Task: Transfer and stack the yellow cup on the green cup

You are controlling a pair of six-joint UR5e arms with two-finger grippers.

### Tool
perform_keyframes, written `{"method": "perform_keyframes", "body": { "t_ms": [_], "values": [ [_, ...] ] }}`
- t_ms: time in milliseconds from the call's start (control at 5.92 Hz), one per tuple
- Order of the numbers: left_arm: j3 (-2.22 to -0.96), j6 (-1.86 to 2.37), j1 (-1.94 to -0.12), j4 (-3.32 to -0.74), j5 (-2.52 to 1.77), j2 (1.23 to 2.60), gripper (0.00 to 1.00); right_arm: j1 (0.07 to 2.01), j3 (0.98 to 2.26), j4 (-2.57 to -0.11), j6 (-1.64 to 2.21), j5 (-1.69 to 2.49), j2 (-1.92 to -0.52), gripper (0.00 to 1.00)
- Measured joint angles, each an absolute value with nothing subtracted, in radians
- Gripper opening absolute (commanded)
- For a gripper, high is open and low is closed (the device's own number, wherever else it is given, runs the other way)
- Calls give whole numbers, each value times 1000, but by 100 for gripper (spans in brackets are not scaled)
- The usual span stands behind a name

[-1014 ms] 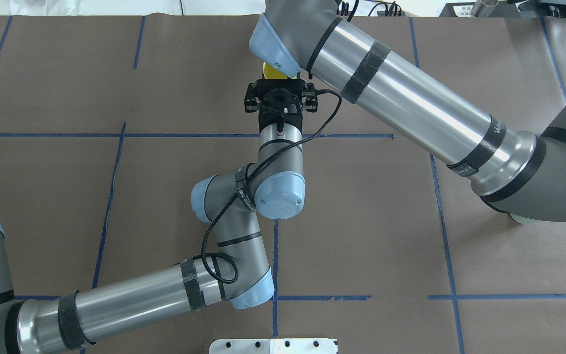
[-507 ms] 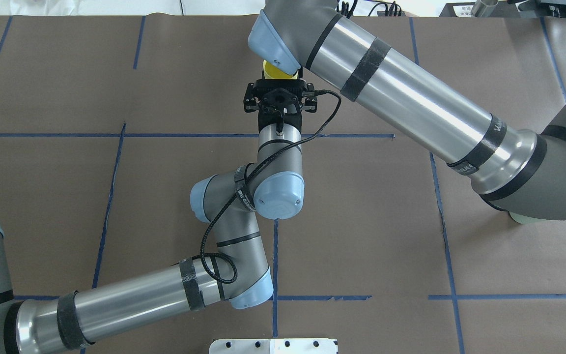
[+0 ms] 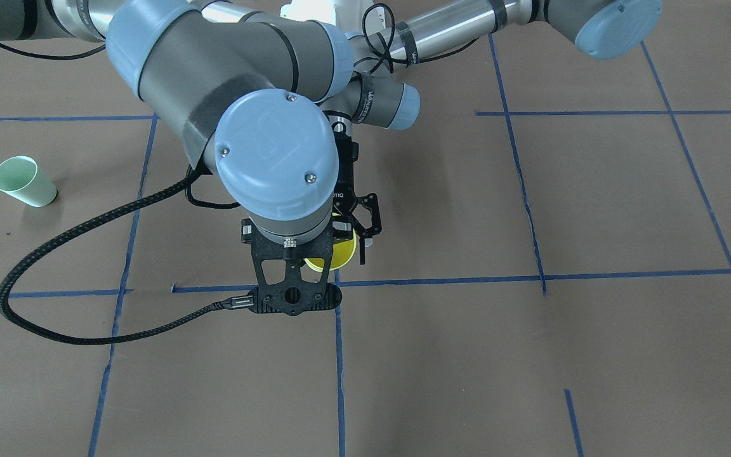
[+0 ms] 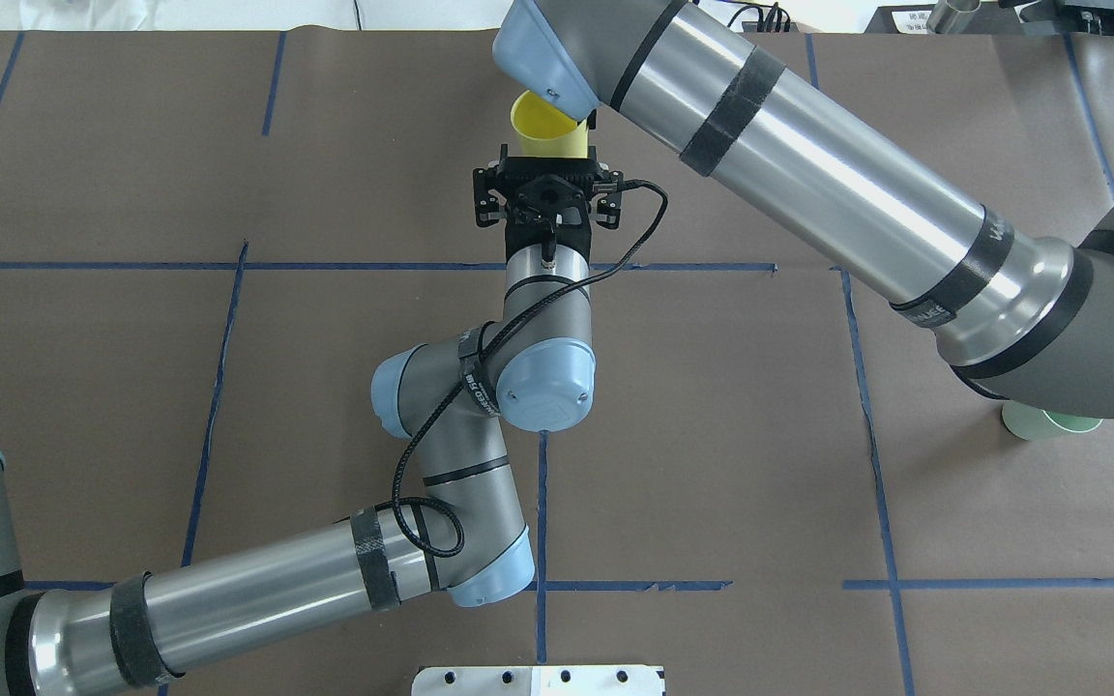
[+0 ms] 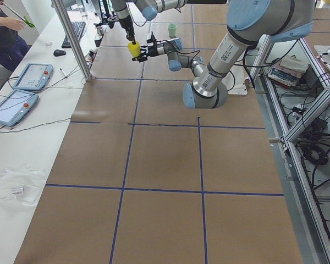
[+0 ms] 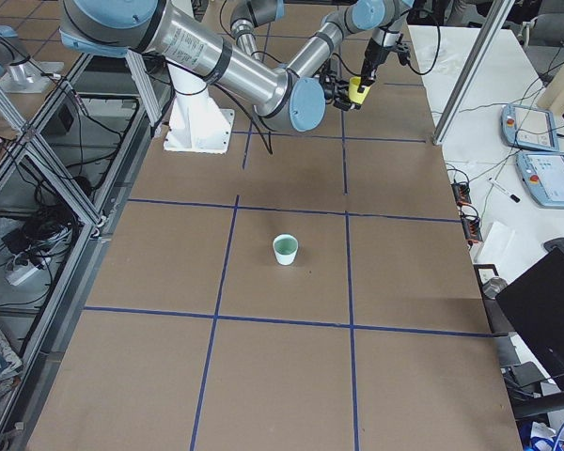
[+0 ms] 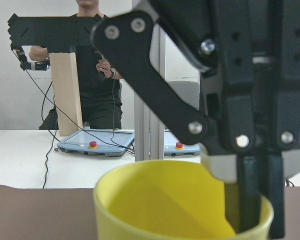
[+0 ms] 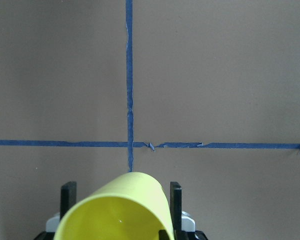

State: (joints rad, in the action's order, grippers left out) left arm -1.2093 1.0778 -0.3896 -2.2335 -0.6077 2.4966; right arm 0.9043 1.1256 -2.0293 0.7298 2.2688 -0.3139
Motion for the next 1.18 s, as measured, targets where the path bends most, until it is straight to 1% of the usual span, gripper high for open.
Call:
{"method": "perform_keyframes", "body": {
  "t_ms": [338, 676, 845, 1014, 1183],
  "values": [
    [-1209, 1077, -389, -2234, -605, 2473, 100, 986, 1194, -1995, 805, 2332, -301, 0],
    [-1217, 1059, -390, -2236, -610, 2463, 100, 1079, 1215, -1898, 890, 2412, -303, 0],
    [-1268, 985, -396, -2240, -616, 2444, 99, 1100, 1217, -1887, 891, 2429, -321, 0],
    [-1356, 896, -420, -2252, -658, 2397, 99, 1109, 1233, -1884, 884, 2434, -353, 0],
    [-1422, 850, -472, -2264, -743, 2350, 99, 1119, 1291, -1884, 864, 2435, -418, 0]
  ]
}}
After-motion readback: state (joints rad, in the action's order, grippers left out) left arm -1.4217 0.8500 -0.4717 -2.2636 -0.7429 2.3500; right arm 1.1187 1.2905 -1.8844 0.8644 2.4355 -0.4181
